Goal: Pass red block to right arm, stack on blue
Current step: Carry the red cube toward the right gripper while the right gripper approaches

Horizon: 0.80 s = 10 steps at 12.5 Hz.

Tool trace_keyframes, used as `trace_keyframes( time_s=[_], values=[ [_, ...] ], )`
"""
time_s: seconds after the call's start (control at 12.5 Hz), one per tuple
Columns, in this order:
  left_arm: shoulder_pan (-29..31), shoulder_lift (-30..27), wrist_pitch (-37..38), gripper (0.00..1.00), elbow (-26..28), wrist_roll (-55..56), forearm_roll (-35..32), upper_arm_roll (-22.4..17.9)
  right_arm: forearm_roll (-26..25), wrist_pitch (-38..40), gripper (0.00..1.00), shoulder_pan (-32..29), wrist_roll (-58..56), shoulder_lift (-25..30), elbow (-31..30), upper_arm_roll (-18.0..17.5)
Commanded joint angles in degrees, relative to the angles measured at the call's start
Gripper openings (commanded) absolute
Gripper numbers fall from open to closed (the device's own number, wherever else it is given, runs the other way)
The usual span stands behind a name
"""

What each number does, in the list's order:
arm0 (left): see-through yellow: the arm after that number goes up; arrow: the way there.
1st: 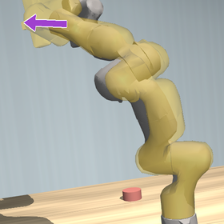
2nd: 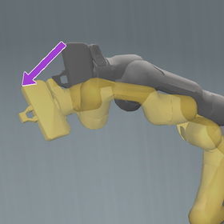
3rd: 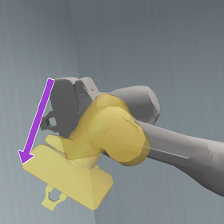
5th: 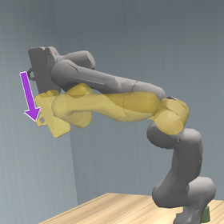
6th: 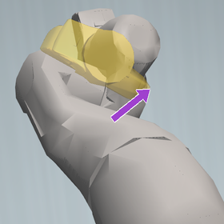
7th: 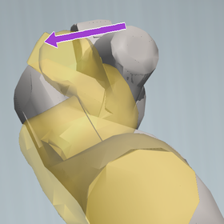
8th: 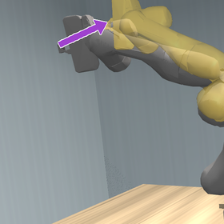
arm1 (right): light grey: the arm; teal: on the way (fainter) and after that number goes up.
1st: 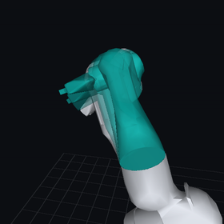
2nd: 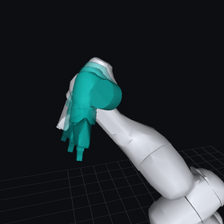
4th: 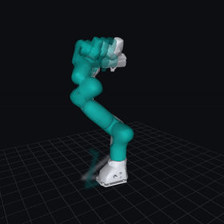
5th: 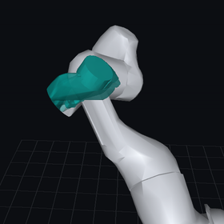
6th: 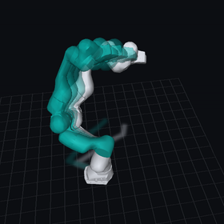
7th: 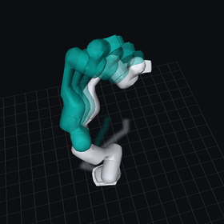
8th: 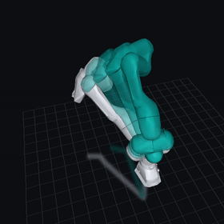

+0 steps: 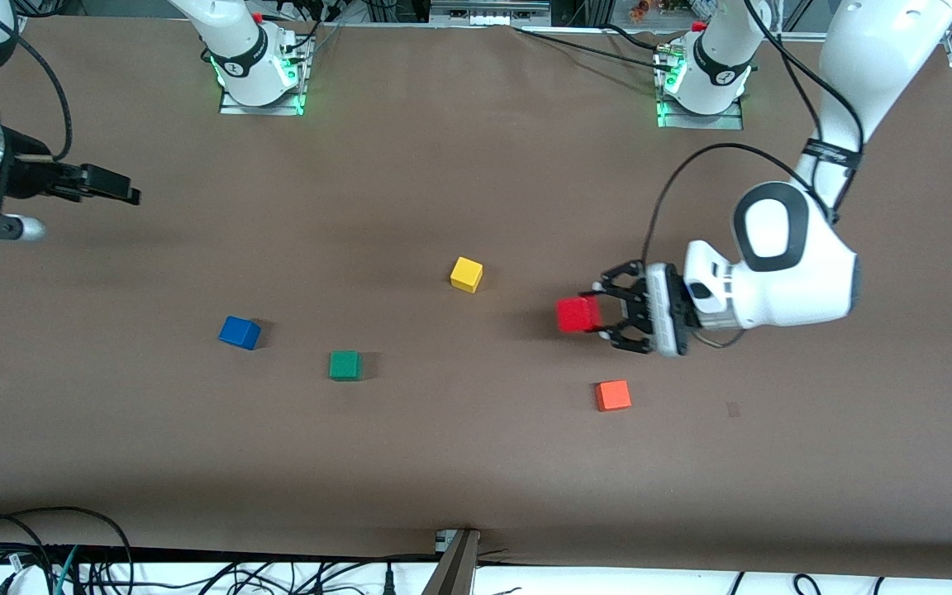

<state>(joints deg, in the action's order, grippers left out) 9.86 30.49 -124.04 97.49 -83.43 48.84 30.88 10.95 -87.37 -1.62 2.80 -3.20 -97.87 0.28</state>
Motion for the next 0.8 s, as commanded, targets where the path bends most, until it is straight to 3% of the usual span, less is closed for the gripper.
trace_keyframes(
  time_s=[0.0,0.08,0.24,0.4,0.72],
  values=[
    [0.16,5.87,0.47,0.0,-6.32,-3.23,2.84,6.0,10.01,-0.34,1.0,0.04,2.38,-4.61,0.92,0.07],
    [-0.8,9.2,0.29,0.0,-9.39,-3.67,4.06,8.12,17.02,-0.61,1.0,-0.04,2.47,-7.32,1.1,-0.02],
    [-4.57,12.75,0.2,0.0,-13.37,-5.5,7.13,8.58,30.65,-0.61,1.0,-0.05,2.47,-10.15,0.75,0.07],
    [-8.88,12.84,-0.58,0.0,-14.95,-7.53,11.43,8.5,39.98,-1.49,1.0,0.3,3.69,-12.35,-0.04,-0.02],
    [-13.11,12.67,-4.28,0.0,-17.07,-7.98,14.7,8.41,58.89,-2.01,1.0,1.53,4.06,-12.1,-8.37,-0.19]
  ],
)
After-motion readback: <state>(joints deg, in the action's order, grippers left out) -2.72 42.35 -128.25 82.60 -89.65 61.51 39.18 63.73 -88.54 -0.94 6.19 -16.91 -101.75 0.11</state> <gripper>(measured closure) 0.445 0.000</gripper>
